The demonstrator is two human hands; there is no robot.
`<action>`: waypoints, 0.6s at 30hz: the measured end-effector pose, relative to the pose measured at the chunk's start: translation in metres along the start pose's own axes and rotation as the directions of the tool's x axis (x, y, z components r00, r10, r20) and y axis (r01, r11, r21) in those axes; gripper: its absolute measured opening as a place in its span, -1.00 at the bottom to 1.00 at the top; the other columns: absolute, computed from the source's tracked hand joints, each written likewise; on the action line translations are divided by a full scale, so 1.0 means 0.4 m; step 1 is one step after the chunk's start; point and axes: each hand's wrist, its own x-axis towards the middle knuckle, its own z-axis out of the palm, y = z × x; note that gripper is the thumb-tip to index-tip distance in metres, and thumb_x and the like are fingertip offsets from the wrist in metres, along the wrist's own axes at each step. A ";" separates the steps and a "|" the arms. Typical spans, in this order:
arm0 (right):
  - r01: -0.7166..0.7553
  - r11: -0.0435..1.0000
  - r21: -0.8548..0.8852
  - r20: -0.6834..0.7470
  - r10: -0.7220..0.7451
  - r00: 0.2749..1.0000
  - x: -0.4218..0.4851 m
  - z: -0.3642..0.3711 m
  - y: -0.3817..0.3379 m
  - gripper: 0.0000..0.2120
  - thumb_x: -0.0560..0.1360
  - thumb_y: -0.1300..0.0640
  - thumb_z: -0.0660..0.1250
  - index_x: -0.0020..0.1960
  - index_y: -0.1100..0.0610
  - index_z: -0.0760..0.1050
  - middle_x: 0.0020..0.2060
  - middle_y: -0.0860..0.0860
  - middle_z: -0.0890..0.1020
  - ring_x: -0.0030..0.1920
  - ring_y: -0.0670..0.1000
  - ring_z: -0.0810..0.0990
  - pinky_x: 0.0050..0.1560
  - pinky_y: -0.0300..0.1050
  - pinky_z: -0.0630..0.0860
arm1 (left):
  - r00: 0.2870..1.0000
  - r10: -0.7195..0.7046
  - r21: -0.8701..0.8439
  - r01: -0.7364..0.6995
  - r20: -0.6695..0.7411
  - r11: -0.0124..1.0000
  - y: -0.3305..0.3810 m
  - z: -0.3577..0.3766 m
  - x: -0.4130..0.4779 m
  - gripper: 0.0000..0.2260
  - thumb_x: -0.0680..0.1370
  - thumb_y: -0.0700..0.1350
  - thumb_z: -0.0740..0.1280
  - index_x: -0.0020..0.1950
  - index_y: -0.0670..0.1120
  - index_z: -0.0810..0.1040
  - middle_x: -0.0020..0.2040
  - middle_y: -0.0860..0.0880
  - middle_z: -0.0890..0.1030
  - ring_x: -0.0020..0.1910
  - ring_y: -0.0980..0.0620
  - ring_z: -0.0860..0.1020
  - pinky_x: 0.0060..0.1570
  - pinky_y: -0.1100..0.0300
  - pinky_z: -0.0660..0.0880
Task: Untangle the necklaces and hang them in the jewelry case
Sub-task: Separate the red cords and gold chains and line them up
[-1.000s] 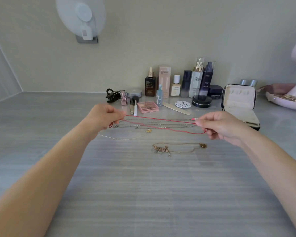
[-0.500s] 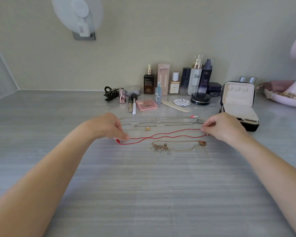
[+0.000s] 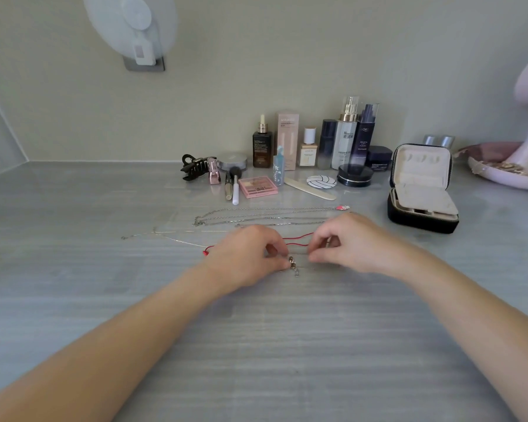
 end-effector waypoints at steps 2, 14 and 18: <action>0.029 0.999 0.015 -0.008 -0.029 1.000 0.001 0.023 -0.016 -0.89 0.37 -0.04 0.42 -0.14 -0.04 0.62 -0.20 -0.10 0.61 -0.25 -0.14 0.49 -0.13 -0.18 0.46 | 0.999 0.004 0.034 -0.003 -0.034 0.999 -0.001 0.003 0.000 -0.89 0.45 0.00 0.37 -0.08 0.02 0.61 -0.30 0.17 0.45 -0.30 0.15 0.41 -0.26 0.25 0.31; 0.021 0.992 0.124 -0.103 -0.009 0.995 0.004 0.045 -0.029 -0.87 0.45 0.05 0.35 -0.06 0.05 0.63 -0.33 -0.16 0.55 -0.36 -0.21 0.42 -0.33 -0.37 0.29 | 0.992 -0.110 -0.414 0.077 -0.057 0.907 0.017 -0.020 -0.001 -0.85 0.48 -0.16 0.35 -0.27 0.03 0.52 -0.28 -0.03 0.60 -0.31 0.08 0.51 -0.21 0.19 0.46; 0.031 0.995 0.095 -0.078 -0.023 0.997 0.001 0.055 -0.030 -0.86 0.47 0.06 0.33 -0.03 0.02 0.63 -0.28 -0.13 0.57 -0.26 -0.12 0.47 -0.28 -0.35 0.32 | 0.983 -0.167 -0.551 0.100 -0.072 0.828 0.021 -0.042 -0.001 -0.93 0.48 -0.16 0.36 -0.21 -0.08 0.55 -0.43 0.07 0.59 -0.53 0.26 0.43 -0.51 0.46 0.31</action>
